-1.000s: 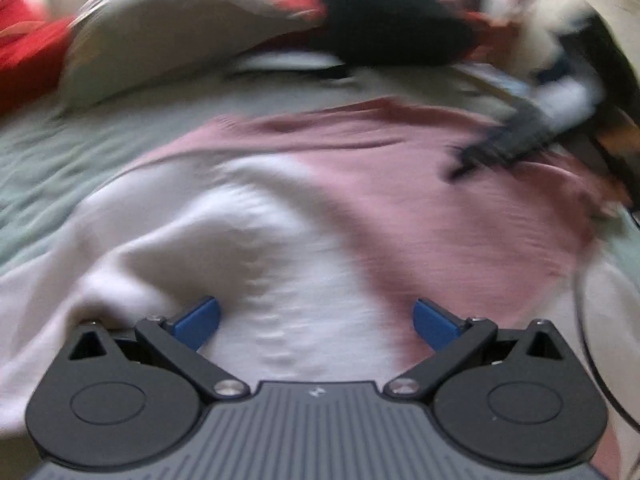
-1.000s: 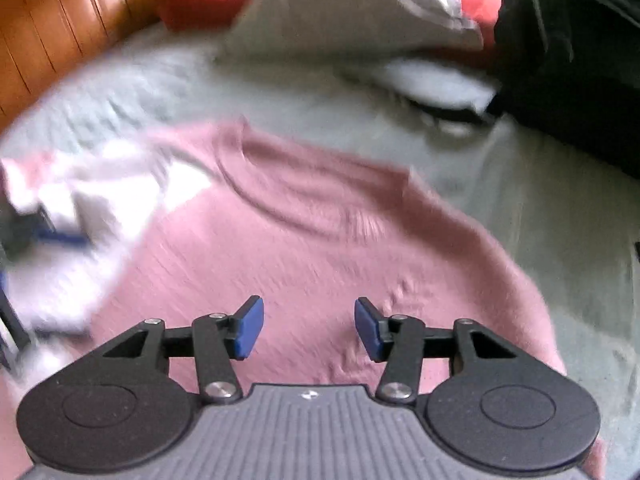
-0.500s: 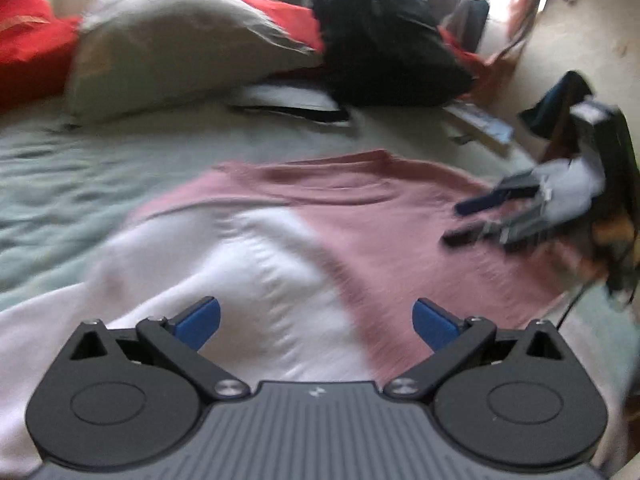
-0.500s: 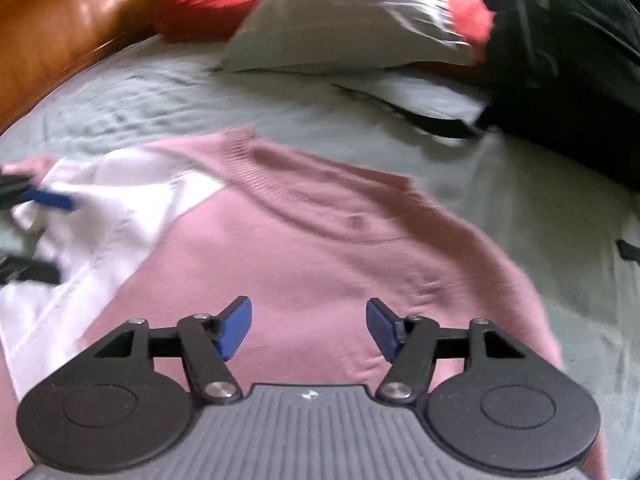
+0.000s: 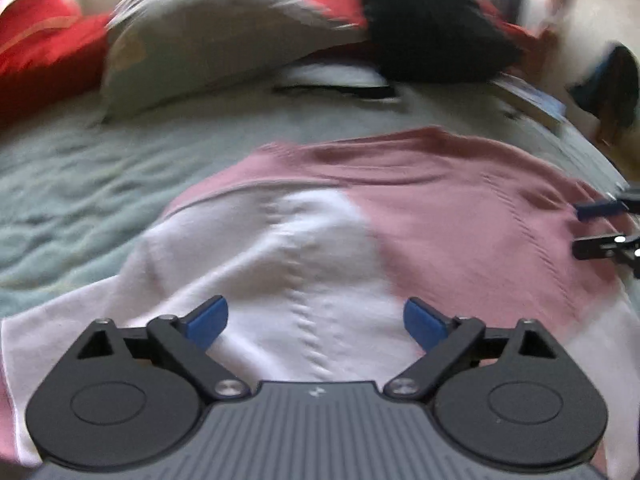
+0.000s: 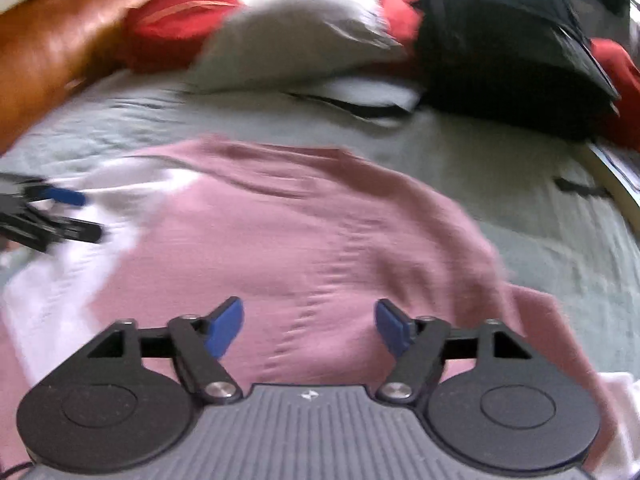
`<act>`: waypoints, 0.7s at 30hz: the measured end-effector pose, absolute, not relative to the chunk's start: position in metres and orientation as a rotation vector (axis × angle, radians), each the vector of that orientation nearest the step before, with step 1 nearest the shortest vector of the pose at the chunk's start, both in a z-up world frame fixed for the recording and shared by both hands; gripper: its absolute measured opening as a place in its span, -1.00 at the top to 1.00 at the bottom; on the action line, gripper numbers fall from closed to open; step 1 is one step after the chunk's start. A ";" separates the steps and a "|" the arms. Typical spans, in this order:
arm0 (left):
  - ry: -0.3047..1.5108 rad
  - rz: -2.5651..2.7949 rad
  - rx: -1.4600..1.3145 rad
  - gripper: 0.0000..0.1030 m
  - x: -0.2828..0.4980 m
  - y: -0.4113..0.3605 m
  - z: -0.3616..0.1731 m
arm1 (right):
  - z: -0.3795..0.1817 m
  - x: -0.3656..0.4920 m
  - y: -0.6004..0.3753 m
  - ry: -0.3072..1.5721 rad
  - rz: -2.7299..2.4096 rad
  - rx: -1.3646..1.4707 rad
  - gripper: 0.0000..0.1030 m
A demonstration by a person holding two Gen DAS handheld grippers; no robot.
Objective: Fold clothes
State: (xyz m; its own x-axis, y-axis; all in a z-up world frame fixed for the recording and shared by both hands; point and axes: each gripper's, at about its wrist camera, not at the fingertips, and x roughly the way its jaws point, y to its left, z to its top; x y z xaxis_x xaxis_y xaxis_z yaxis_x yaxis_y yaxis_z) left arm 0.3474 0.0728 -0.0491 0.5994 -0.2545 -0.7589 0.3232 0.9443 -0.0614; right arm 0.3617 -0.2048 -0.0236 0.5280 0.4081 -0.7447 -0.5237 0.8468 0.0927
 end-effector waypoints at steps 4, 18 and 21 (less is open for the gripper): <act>0.867 -0.383 0.191 -0.91 0.315 0.041 -0.064 | -0.045 0.323 -0.178 0.865 0.561 -0.232 -0.69; 0.861 -0.277 0.111 -0.95 0.206 0.052 -0.062 | -0.067 0.196 -0.244 0.793 0.403 -0.028 -1.00; 0.807 -0.320 0.141 -0.95 0.195 0.029 -0.050 | -0.057 0.189 -0.261 0.755 0.396 0.036 -1.00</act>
